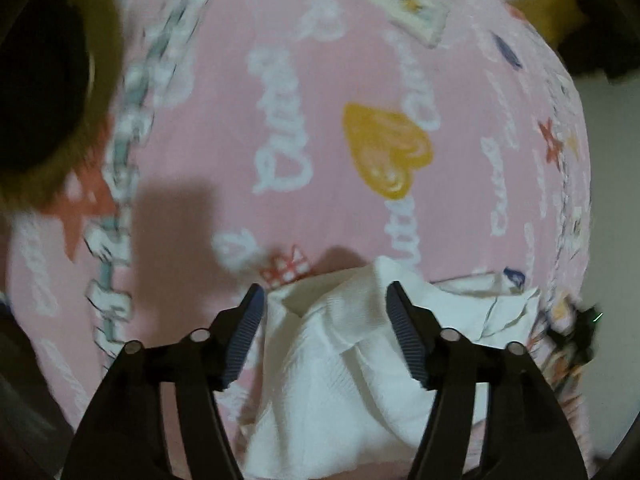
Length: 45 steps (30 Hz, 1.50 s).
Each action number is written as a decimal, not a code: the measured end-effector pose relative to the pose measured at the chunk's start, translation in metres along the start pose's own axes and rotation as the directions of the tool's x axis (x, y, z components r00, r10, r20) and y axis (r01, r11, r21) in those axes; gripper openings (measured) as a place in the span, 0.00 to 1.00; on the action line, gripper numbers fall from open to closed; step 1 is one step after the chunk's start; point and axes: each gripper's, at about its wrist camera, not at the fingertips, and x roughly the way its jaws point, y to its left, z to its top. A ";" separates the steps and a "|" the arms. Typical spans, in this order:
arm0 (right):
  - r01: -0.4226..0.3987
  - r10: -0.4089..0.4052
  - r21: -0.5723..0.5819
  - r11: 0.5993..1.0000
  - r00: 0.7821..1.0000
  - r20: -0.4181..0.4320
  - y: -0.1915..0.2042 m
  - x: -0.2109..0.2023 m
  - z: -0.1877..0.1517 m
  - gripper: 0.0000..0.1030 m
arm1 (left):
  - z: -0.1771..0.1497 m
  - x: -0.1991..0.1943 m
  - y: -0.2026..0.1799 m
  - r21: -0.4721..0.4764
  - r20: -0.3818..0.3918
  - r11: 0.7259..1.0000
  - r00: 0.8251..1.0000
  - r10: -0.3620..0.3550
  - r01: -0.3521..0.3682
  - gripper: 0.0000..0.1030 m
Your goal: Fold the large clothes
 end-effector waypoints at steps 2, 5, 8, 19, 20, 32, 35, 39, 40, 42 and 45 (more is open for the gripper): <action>0.044 -0.039 -0.229 0.972 0.999 0.026 0.039 -0.009 -0.003 0.77 | -0.013 -0.005 -0.051 0.235 0.037 0.966 0.994 0.102 -0.108 0.73; 0.045 -0.087 -0.587 0.808 0.995 -0.045 0.102 0.002 -0.026 0.77 | -0.039 0.002 -0.118 0.531 0.071 0.827 0.982 0.175 -0.186 0.89; -0.063 -0.198 -0.827 0.558 0.958 -0.206 0.154 0.039 -0.072 0.77 | -0.070 0.026 -0.179 0.751 0.061 0.634 0.976 0.211 -0.184 0.89; -0.205 -0.591 -0.967 0.151 0.765 -0.255 0.161 0.157 -0.171 0.76 | -0.088 0.130 -0.197 0.835 -0.209 0.549 0.941 0.265 0.031 0.78; -0.202 -0.597 -0.969 0.141 0.763 -0.246 0.158 0.159 -0.172 0.76 | -0.089 0.134 -0.194 0.838 -0.210 0.545 0.941 0.267 0.032 0.79; -0.137 -0.600 -0.987 -0.085 0.798 -0.059 0.160 0.131 -0.205 0.23 | -0.122 0.123 -0.176 0.827 -0.163 0.560 0.976 0.148 0.053 0.08; -0.116 -0.569 -0.985 -0.129 0.822 -0.022 0.166 0.115 -0.216 0.19 | -0.125 0.107 -0.169 0.825 -0.116 0.565 0.985 0.127 0.024 0.08; -0.047 -0.514 -0.986 -0.158 0.857 0.042 0.179 0.097 -0.219 0.19 | -0.109 0.076 -0.161 0.791 -0.013 0.611 0.997 0.080 -0.039 0.08; -0.017 -0.506 -0.987 -0.162 0.860 0.069 0.183 0.094 -0.218 0.18 | -0.103 0.070 -0.161 0.781 0.001 0.623 0.998 0.064 -0.041 0.08; 0.027 -0.491 -0.989 -0.145 0.866 0.096 0.192 0.102 -0.211 0.10 | -0.087 0.057 -0.162 0.761 0.024 0.647 0.999 0.031 -0.039 0.08; 0.097 -0.496 -0.992 -0.075 0.860 0.122 0.203 0.129 -0.185 0.10 | -0.069 0.072 -0.171 0.736 0.051 0.673 0.997 0.058 -0.077 0.08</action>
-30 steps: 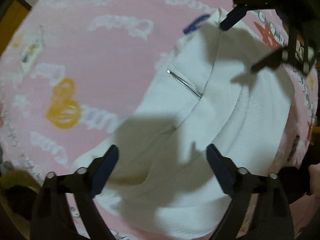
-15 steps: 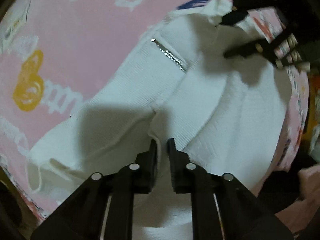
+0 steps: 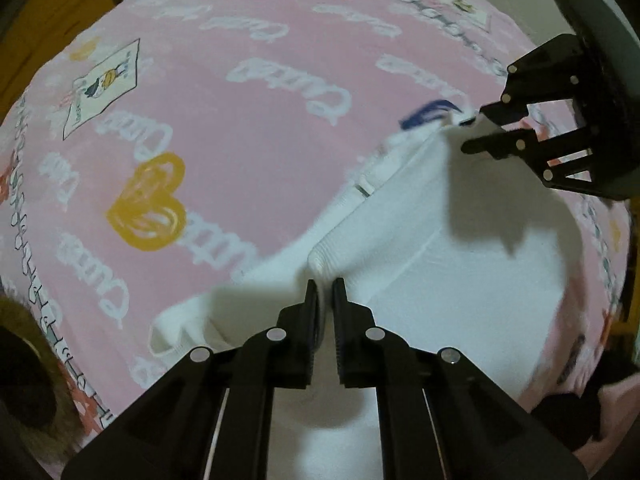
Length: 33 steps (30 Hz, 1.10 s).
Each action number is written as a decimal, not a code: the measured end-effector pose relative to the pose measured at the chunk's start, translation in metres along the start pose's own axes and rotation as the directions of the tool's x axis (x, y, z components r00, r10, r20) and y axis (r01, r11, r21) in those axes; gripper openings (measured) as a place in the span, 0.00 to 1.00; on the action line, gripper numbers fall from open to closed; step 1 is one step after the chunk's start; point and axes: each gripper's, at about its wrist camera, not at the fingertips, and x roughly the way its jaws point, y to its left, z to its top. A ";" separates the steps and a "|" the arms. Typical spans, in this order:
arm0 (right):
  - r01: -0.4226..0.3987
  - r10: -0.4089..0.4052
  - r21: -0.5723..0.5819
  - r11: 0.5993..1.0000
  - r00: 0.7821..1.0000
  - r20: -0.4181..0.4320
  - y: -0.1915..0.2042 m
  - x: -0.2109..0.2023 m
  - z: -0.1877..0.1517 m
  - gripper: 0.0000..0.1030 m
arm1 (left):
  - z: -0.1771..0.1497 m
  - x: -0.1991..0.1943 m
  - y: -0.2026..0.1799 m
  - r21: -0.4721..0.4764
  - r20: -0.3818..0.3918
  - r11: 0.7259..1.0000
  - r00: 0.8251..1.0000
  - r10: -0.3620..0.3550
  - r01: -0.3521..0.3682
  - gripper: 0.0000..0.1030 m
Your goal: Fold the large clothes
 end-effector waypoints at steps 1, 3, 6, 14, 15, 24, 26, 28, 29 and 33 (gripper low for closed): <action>0.010 -0.009 0.023 1.000 1.000 -0.026 -0.007 0.013 0.006 0.10 | 0.006 0.009 0.002 -0.018 -0.006 1.000 1.000 0.003 -0.003 0.08; 0.013 -0.009 0.066 0.998 0.998 -0.060 -0.014 0.036 0.010 0.10 | 0.018 0.029 0.009 -0.069 -0.027 0.998 1.000 0.012 -0.014 0.08; 0.000 0.020 0.167 0.986 0.993 -0.118 -0.027 0.070 0.008 0.14 | 0.018 0.060 0.017 -0.130 -0.083 0.987 0.993 0.084 -0.094 0.04; 0.016 0.003 0.288 0.957 0.998 -0.065 -0.065 0.027 -0.022 0.54 | 0.003 0.028 0.030 -0.215 0.009 0.977 1.000 0.018 -0.016 0.08; 0.038 -0.023 0.288 0.957 0.998 -0.053 -0.068 0.018 -0.025 0.55 | 0.000 0.012 0.034 -0.235 0.042 0.972 0.999 0.027 -0.017 0.08; 0.014 -0.136 0.553 0.833 0.974 0.179 -0.069 -0.078 -0.090 0.32 | -0.044 -0.067 0.024 -0.375 0.177 0.927 0.983 0.055 0.016 0.08; -0.104 -0.019 0.573 0.813 0.979 0.205 -0.038 -0.071 -0.101 0.28 | -0.056 -0.053 -0.001 -0.385 0.142 0.921 0.990 0.001 0.054 0.08; -0.199 0.103 0.566 0.800 0.975 0.196 -0.006 -0.049 -0.106 0.26 | -0.067 -0.021 -0.016 -0.409 0.064 0.912 0.998 0.000 0.026 0.08; -0.205 0.138 0.559 0.804 0.978 0.159 0.014 -0.030 -0.106 0.26 | -0.074 0.002 -0.018 -0.439 0.015 0.899 1.000 0.011 -0.003 0.08; -0.097 0.093 0.588 0.803 0.995 0.038 0.033 0.038 -0.094 0.22 | -0.088 0.057 0.019 -0.572 -0.081 0.809 0.991 0.111 -0.137 0.01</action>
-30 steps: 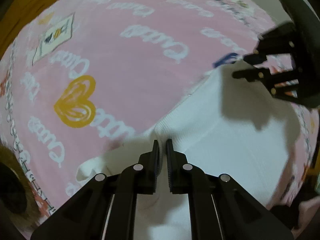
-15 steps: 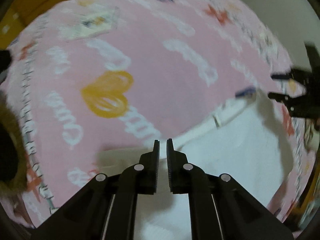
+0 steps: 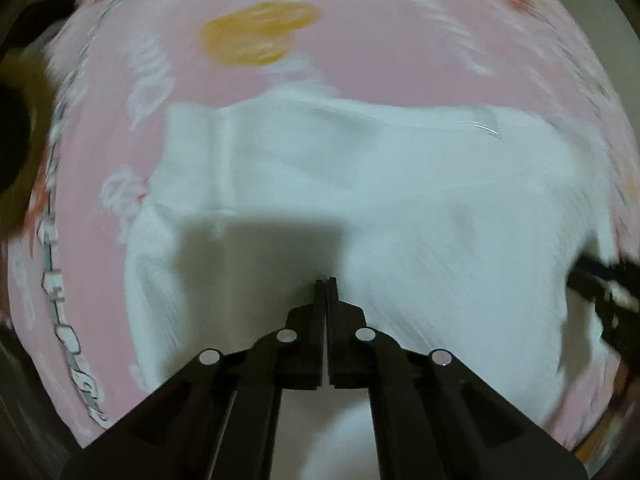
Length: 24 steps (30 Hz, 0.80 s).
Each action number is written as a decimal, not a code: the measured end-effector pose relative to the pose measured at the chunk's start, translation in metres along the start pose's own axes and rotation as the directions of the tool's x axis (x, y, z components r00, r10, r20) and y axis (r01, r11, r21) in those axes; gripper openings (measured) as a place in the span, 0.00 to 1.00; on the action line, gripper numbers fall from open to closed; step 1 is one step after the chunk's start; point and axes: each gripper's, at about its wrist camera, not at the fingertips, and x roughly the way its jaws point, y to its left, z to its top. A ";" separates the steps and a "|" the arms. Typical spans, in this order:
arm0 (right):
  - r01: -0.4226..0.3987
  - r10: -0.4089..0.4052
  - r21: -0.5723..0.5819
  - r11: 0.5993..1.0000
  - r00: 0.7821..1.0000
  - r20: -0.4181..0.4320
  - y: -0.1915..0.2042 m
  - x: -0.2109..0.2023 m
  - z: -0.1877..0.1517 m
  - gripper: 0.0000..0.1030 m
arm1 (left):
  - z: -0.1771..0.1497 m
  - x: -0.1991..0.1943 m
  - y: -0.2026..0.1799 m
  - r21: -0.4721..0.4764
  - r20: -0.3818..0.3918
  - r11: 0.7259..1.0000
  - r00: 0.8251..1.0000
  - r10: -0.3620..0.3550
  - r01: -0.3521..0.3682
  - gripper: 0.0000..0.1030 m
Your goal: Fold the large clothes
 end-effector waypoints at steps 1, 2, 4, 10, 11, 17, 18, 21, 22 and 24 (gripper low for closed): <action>0.017 -0.017 0.044 0.999 1.000 0.013 -0.007 0.014 0.011 0.10 | 0.008 0.004 0.012 -0.050 0.018 0.999 1.000 0.006 -0.005 0.02; 0.016 -0.018 0.084 0.996 1.000 0.022 -0.013 0.021 0.021 0.08 | 0.013 0.005 0.020 -0.082 0.027 0.997 0.999 0.016 -0.014 0.02; 0.000 -0.009 0.150 0.989 0.998 0.055 -0.025 0.028 0.043 0.02 | 0.026 0.014 0.043 -0.164 0.014 0.986 1.000 -0.001 0.004 0.02; -0.016 0.008 0.159 0.987 0.998 0.055 -0.036 0.028 0.074 0.00 | 0.034 0.021 0.066 -0.172 0.023 0.985 0.999 -0.023 0.027 0.02; -0.011 0.002 0.142 0.990 0.998 0.061 -0.035 0.023 0.072 0.00 | 0.034 0.018 0.069 -0.187 0.026 0.982 1.000 -0.017 0.021 0.02; -0.064 -0.016 0.294 0.954 0.965 0.262 -0.057 -0.052 0.026 0.00 | 0.014 -0.046 0.037 -0.064 0.111 0.998 0.994 0.022 -0.015 0.01; -0.080 -0.009 0.308 0.948 0.961 0.277 -0.060 -0.061 0.018 0.00 | 0.006 -0.061 0.018 -0.016 0.133 1.000 0.991 -0.001 0.003 0.01; -0.118 0.012 0.349 0.930 0.957 0.291 -0.061 -0.084 -0.026 0.00 | -0.015 -0.085 -0.034 0.045 0.130 0.992 0.984 -0.124 0.119 0.01; -0.126 0.017 0.365 0.923 0.958 0.286 -0.065 -0.089 -0.040 0.00 | -0.022 -0.086 -0.051 0.052 0.120 0.985 0.978 -0.169 0.164 0.01; -0.156 0.039 0.430 0.889 0.963 0.268 -0.072 -0.093 -0.081 0.00 | -0.035 -0.083 -0.072 0.043 0.078 0.972 0.969 -0.234 0.232 0.01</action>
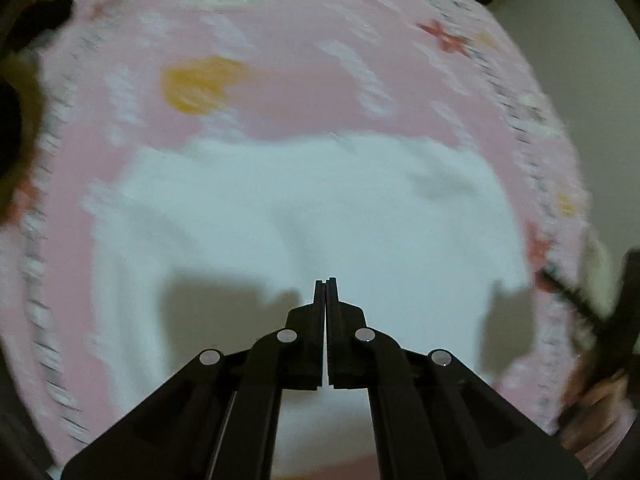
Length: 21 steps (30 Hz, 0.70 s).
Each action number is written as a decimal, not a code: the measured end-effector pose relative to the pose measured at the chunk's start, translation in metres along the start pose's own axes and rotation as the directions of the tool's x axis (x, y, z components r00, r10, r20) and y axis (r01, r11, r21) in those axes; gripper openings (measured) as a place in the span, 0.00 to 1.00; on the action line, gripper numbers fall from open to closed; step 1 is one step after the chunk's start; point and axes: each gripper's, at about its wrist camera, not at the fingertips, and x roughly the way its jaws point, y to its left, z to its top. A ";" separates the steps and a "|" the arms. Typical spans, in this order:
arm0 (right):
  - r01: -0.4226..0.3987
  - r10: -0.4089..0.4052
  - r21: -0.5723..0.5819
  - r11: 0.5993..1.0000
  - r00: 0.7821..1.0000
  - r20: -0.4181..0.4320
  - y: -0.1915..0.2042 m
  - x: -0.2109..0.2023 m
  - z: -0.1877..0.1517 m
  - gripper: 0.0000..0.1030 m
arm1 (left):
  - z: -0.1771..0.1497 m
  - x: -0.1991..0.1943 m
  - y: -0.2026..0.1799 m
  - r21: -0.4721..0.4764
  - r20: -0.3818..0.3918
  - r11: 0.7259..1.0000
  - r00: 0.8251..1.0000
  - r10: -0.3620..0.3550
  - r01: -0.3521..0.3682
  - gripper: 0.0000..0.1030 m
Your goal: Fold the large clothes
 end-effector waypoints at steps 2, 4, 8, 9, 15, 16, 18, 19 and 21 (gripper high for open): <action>-0.009 0.011 0.065 0.998 0.999 -0.038 -0.019 -0.010 -0.027 0.00 | -0.014 0.022 -0.019 0.001 -0.028 1.000 1.000 0.012 -0.012 0.01; 0.003 0.004 0.104 0.995 0.998 -0.069 -0.035 -0.016 -0.055 0.00 | -0.018 0.047 -0.023 -0.024 -0.058 0.999 0.998 0.024 -0.026 0.01; -0.038 0.059 0.233 0.972 0.995 -0.081 -0.072 -0.023 -0.088 0.05 | -0.015 0.093 -0.004 -0.114 -0.099 0.992 0.994 0.052 -0.063 0.01; -0.059 0.081 0.276 0.959 0.994 -0.072 -0.082 -0.024 -0.094 0.05 | -0.016 0.096 -0.003 -0.115 -0.100 0.991 0.993 0.058 -0.070 0.01; -0.234 0.254 0.648 0.724 0.965 0.064 -0.128 -0.018 -0.137 0.05 | -0.005 0.100 0.005 -0.174 -0.109 0.982 0.992 0.056 -0.075 0.01; -0.273 0.279 0.691 0.669 0.954 0.107 -0.133 -0.015 -0.144 0.05 | -0.004 0.092 0.005 -0.182 -0.093 0.981 0.995 0.049 -0.065 0.01; -0.345 0.309 0.728 0.593 0.932 0.190 -0.138 -0.010 -0.153 0.07 | -0.003 0.072 0.004 -0.182 -0.047 0.982 0.998 0.034 -0.042 0.01; -0.373 0.317 0.730 0.573 0.922 0.222 -0.140 -0.005 -0.153 0.09 | -0.002 0.064 0.004 -0.183 -0.034 0.982 0.999 0.030 -0.036 0.01; -0.412 0.325 0.724 0.553 0.907 0.268 -0.142 0.002 -0.152 0.13 | 0.001 0.045 0.006 -0.197 -0.022 0.980 1.000 0.008 -0.012 0.01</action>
